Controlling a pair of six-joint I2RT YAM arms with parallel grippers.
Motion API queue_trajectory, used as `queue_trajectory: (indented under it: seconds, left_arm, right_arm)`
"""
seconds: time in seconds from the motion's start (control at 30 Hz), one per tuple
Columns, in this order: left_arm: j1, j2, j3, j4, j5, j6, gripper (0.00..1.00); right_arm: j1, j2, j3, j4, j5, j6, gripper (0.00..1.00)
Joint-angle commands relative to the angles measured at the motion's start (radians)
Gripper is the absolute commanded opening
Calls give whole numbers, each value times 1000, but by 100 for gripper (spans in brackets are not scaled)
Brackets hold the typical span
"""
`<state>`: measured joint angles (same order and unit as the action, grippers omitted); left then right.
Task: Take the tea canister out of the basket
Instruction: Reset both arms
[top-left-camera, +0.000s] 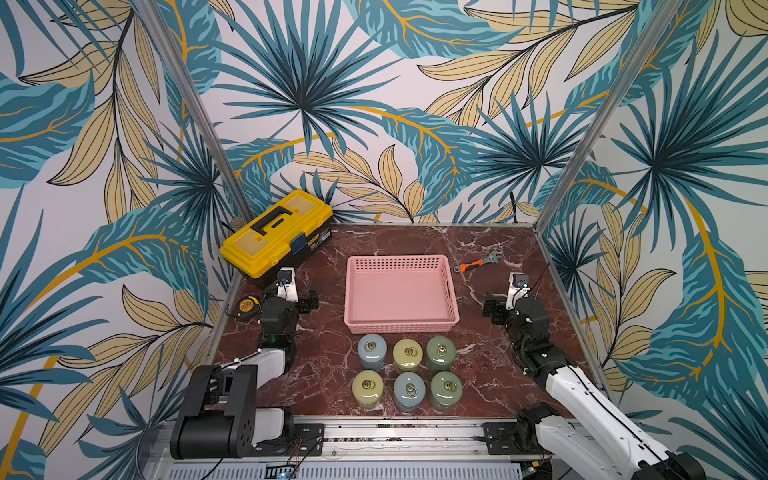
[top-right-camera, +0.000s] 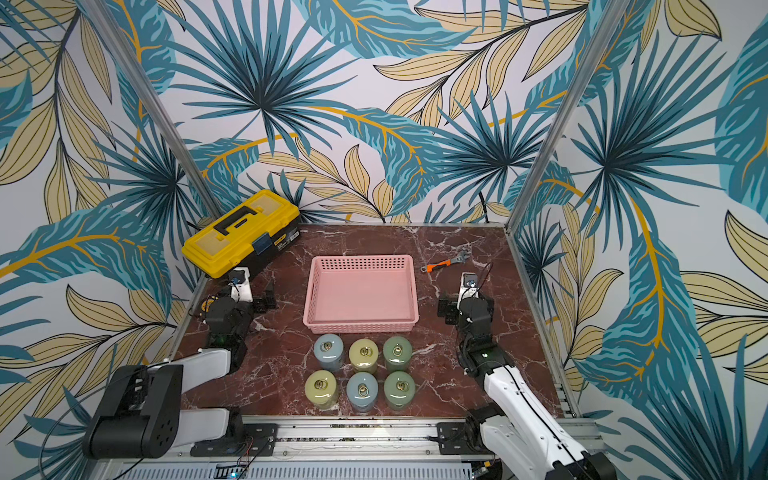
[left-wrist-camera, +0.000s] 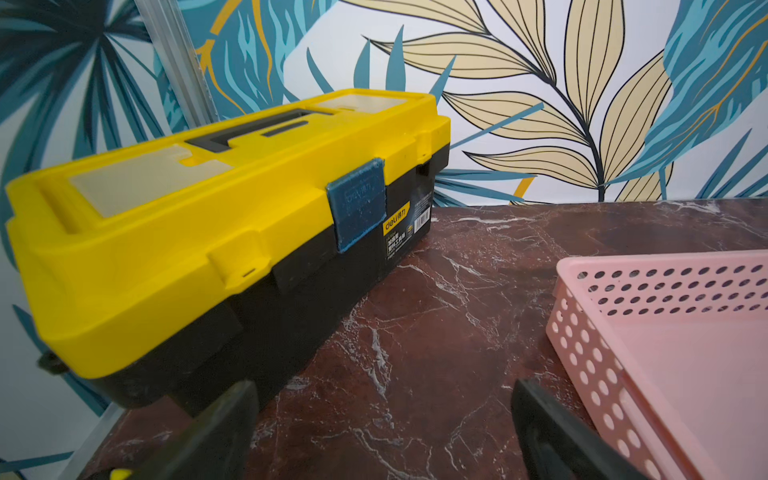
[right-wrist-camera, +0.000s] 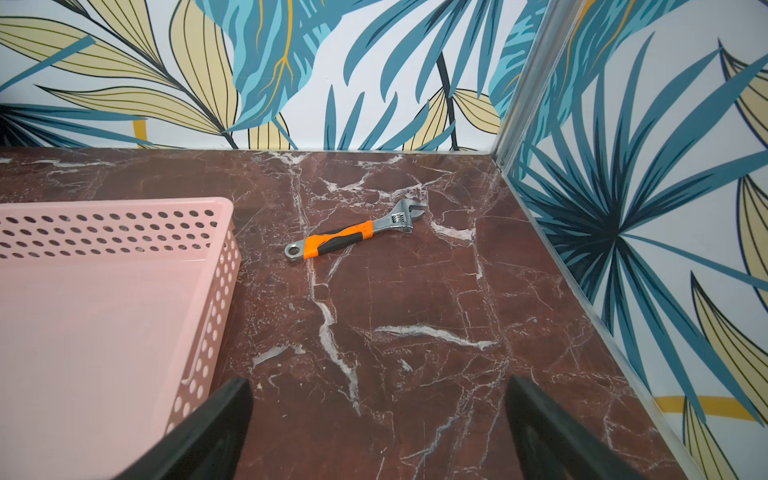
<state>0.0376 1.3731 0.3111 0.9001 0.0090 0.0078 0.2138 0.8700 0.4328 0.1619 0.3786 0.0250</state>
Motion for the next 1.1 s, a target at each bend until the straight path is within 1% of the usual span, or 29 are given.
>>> queue_trajectory:
  seconds: [0.0, 0.1, 0.17, 0.27, 0.33, 0.43, 0.5, 0.57, 0.7, 0.8, 0.87, 0.9, 0.97, 1.03, 1.07]
  left_arm:
    - [27, 106, -23, 147, 88, -31, 100]
    - [41, 210, -24, 261, 105, -42, 100]
    - [43, 175, -11, 171, 99, -44, 100]
    - [43, 195, 53, 89, 133, -30, 100]
    - [44, 173, 71, 18, 136, -26, 100]
    - [43, 195, 54, 89, 132, -31, 100]
    - [42, 183, 63, 49, 116, -33, 100]
    - [42, 190, 56, 79, 113, -32, 100]
    - [42, 188, 57, 71, 114, -32, 100]
    - [42, 187, 57, 71, 113, -32, 100]
    - [39, 188, 56, 72, 113, -31, 100]
    - [39, 188, 57, 71, 113, -31, 100]
    - [39, 187, 57, 71, 113, -30, 100]
    - [39, 188, 57, 71, 113, -30, 100]
    - [39, 189, 57, 71, 113, -30, 100]
  right_arm:
    - [-23, 21, -41, 144, -29, -44, 99]
    - [-54, 61, -46, 187, -52, -52, 99]
    - [-74, 88, -47, 210, -79, -44, 99]
    - [-103, 145, -58, 284, -119, -32, 99]
    - [-120, 190, -52, 324, -128, -32, 99]
    - [-154, 262, -41, 384, -163, -25, 99]
    - [-174, 315, -36, 436, -195, -6, 99]
    - [-185, 372, -32, 488, -222, 15, 99]
    - [-191, 487, -25, 573, -225, 19, 99]
    - [-193, 577, -56, 698, -223, 23, 99]
    - [-192, 653, -90, 843, -219, 9, 99]
    - [-192, 649, -97, 856, -218, 7, 99]
    - [-191, 616, -75, 757, -212, 27, 99]
    - [-192, 647, -35, 727, -191, 25, 99]
    - [-191, 638, -26, 697, -189, 24, 99]
